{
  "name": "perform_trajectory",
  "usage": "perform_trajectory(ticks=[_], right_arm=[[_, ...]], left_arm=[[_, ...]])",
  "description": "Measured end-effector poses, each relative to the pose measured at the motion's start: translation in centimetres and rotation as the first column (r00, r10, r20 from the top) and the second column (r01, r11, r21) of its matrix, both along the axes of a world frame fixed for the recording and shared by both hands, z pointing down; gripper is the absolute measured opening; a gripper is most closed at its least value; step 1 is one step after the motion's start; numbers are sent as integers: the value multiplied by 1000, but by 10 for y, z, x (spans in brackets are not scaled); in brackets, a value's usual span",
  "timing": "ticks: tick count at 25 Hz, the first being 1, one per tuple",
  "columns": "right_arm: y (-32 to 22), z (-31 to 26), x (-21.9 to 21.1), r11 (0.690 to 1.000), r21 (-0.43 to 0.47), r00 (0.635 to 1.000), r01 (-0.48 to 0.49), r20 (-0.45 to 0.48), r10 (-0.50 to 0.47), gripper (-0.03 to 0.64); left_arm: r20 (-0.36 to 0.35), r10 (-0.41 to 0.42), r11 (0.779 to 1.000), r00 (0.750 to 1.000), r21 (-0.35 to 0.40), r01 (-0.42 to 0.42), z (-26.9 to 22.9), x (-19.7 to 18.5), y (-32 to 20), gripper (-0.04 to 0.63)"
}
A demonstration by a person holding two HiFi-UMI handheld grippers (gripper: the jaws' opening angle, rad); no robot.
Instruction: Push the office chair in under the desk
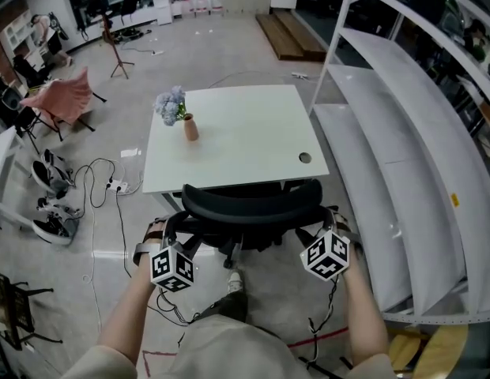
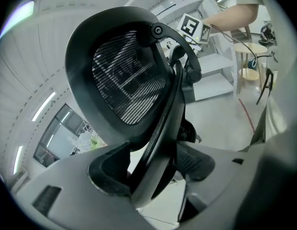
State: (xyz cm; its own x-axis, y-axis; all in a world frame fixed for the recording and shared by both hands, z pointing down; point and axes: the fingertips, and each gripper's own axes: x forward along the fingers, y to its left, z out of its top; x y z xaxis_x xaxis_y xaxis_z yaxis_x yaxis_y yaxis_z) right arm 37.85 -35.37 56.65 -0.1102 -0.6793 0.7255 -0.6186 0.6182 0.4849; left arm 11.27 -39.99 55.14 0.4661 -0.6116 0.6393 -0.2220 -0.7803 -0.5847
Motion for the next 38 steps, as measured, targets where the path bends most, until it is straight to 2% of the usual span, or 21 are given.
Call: perform_trajectory(ticks=[9,22,32,35,38], right_arm=[[-60,1,17,1000,-25,1000,15,23,-15,282],[-122,0,25,1000,-19,999,24,28,-23,284],[-130,1,20,1000,10,999,30,26,-30,290],[-129,0,19,998,33,998,47,48,-49,295],[-122,-2,18,998,0,993,61,96,-61,296]], left_arm=[[4,-16,1000,1000,18,16,0,16,-50,285],[6,-31,999,1000,-11,31,0,23,-107,282],[5,-23,1000,1000,9,23,0,20,-118,284],[-5,-43,998,999,46,43,1,20,-119,301],[-15,-90,995,996,52,91,0,19,-113,310]])
